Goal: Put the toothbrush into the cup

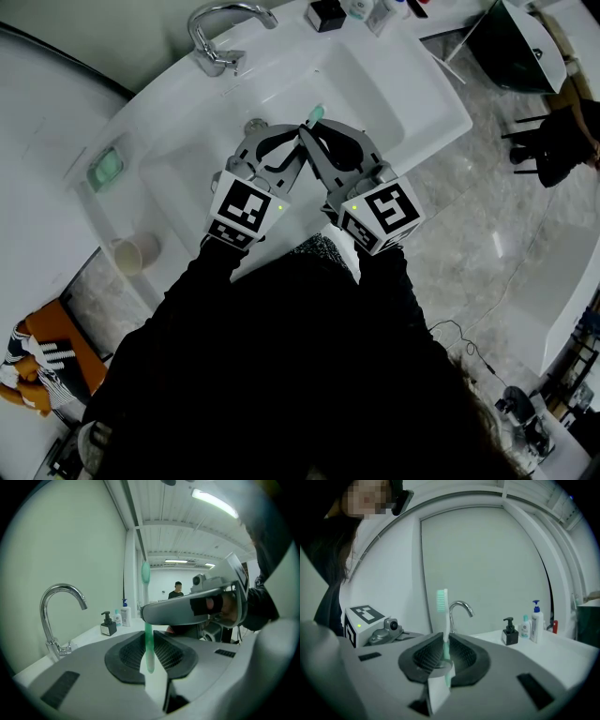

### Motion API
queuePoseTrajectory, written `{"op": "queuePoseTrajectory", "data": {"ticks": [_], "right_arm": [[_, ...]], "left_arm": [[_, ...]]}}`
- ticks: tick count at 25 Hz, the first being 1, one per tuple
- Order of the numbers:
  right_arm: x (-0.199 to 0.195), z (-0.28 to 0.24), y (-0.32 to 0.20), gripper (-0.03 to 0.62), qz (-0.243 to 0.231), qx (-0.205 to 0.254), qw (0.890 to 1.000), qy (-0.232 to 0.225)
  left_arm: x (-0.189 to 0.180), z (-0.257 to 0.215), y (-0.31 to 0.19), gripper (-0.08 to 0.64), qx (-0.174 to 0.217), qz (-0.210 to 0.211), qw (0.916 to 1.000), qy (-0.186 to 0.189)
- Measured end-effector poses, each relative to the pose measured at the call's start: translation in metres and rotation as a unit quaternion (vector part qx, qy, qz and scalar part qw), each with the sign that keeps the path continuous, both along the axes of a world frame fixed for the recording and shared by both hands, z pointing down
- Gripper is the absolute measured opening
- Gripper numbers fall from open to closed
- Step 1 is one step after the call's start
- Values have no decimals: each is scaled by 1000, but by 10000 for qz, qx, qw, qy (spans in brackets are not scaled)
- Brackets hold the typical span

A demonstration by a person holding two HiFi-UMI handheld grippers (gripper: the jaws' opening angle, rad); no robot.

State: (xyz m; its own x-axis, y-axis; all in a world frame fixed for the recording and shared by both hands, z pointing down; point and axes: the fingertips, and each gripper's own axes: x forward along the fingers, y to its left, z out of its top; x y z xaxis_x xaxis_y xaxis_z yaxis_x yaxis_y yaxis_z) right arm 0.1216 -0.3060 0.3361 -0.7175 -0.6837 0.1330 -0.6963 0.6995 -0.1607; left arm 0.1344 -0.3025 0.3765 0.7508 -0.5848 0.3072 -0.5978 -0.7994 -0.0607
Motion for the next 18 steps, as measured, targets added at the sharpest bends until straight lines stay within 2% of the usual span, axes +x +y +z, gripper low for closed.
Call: {"op": "queuePoseTrajectory", "data": {"ticks": [8, 18], "right_arm": [[1, 5, 0, 28, -37, -19, 9999, 156], [-1, 2, -4, 29, -38, -116, 9999, 72]], "left_arm": [[0, 1, 1, 59, 8, 23, 10000, -46], [-3, -2, -1, 60, 111, -84, 9999, -42]]}}
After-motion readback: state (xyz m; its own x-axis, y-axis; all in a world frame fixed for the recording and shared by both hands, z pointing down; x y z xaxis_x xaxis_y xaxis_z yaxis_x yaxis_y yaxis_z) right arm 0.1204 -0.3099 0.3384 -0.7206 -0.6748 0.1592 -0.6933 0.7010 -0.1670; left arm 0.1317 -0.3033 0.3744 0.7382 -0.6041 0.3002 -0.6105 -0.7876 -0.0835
